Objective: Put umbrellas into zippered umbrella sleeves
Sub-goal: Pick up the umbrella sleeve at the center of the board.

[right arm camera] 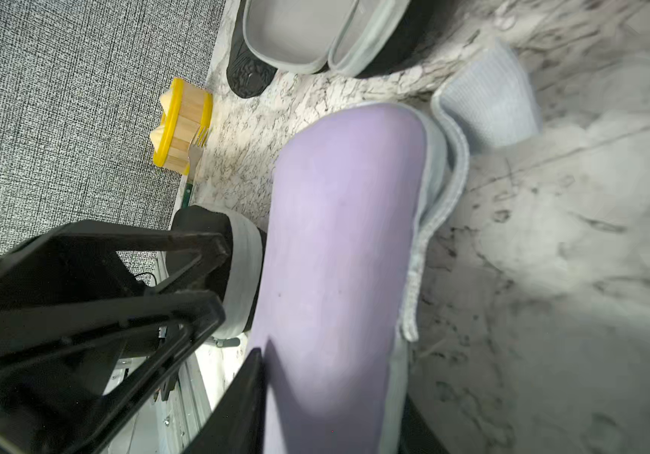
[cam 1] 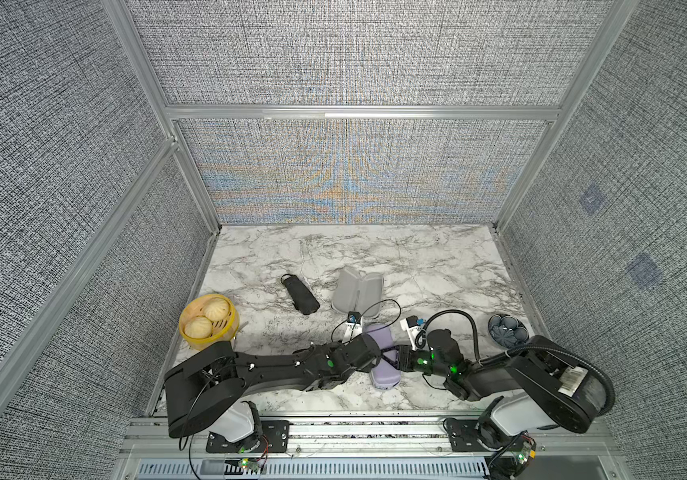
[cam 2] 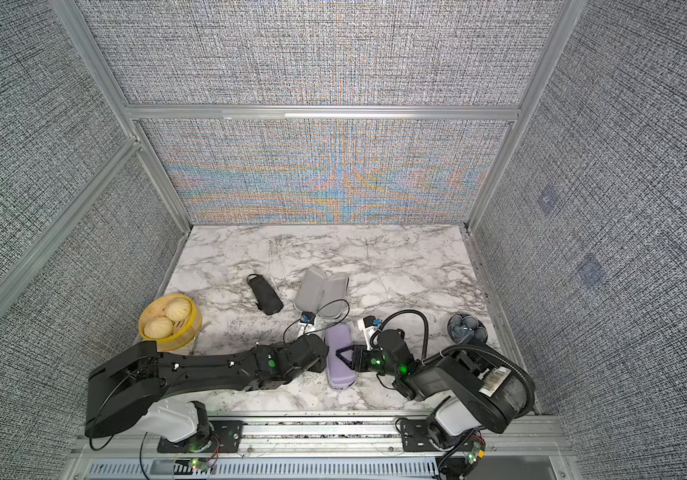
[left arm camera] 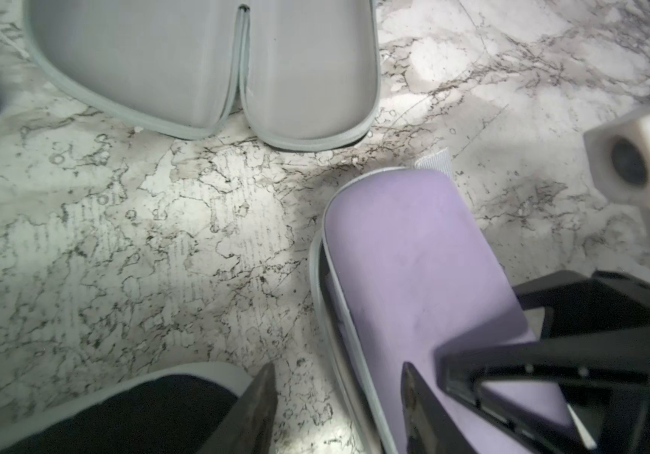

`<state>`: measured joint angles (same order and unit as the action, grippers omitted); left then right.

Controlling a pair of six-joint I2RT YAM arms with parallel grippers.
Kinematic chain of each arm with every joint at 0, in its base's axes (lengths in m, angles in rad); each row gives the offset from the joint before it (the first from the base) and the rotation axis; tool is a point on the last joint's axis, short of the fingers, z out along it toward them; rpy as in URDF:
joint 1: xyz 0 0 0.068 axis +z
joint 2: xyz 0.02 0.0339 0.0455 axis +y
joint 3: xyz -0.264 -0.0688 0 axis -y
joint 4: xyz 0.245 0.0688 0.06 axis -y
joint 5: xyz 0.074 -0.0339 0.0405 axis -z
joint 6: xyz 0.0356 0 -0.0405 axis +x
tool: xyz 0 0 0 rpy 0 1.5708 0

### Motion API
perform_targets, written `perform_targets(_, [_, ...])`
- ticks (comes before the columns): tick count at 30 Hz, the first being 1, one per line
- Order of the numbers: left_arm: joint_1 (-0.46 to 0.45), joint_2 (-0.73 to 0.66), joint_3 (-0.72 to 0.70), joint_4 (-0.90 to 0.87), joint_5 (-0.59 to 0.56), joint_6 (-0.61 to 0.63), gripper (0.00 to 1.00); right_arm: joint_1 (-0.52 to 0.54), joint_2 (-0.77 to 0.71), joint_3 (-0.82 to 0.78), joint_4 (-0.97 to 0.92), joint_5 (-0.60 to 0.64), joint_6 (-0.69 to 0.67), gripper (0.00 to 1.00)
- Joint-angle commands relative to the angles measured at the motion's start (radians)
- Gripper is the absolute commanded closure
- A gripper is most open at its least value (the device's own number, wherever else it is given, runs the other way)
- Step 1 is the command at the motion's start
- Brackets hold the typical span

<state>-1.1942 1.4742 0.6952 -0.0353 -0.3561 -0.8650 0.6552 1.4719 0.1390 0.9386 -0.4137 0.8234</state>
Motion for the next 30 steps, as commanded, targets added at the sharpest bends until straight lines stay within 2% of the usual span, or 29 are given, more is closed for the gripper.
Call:
perform_targets(1, [0.001, -0.01, -0.008, 0.087, 0.108, 0.054, 0.22, -0.03, -0.03, -0.016, -0.023, -0.002, -0.032, 0.6])
perform_targets(2, [0.001, -0.006, -0.006, 0.105, 0.145, 0.076, 0.19, -0.04, -0.047, -0.017, -0.035, -0.01, -0.033, 0.6])
perform_targets(5, [-0.002, 0.016, -0.014, 0.166, 0.201, 0.071, 0.18, -0.056, -0.09, -0.035, -0.037, -0.011, -0.03, 0.59])
perform_targets(11, [-0.004, 0.031, -0.085, 0.299, 0.221, 0.036, 0.18, -0.072, -0.197, -0.033, -0.117, -0.01, -0.043, 0.6])
perform_targets(14, [-0.008, 0.055, -0.132, 0.397, 0.245, 0.014, 0.19, -0.083, -0.23, -0.052, -0.095, -0.021, -0.025, 0.59])
perform_targets(20, [-0.044, 0.074, -0.174, 0.543, 0.224, 0.005, 0.2, -0.085, -0.311, -0.058, -0.097, -0.048, -0.003, 0.6])
perform_targets(24, [-0.044, 0.094, -0.187, 0.581, 0.209, -0.003, 0.17, -0.086, -0.357, -0.044, -0.177, -0.034, -0.021, 0.59])
perform_targets(27, [-0.044, 0.139, -0.183, 0.644, 0.221, -0.005, 0.15, -0.085, -0.351, -0.035, -0.224, -0.017, -0.034, 0.59])
perform_targets(30, [-0.044, 0.182, -0.155, 0.63, 0.219, -0.013, 0.15, -0.089, -0.322, -0.017, -0.317, -0.013, -0.086, 0.59])
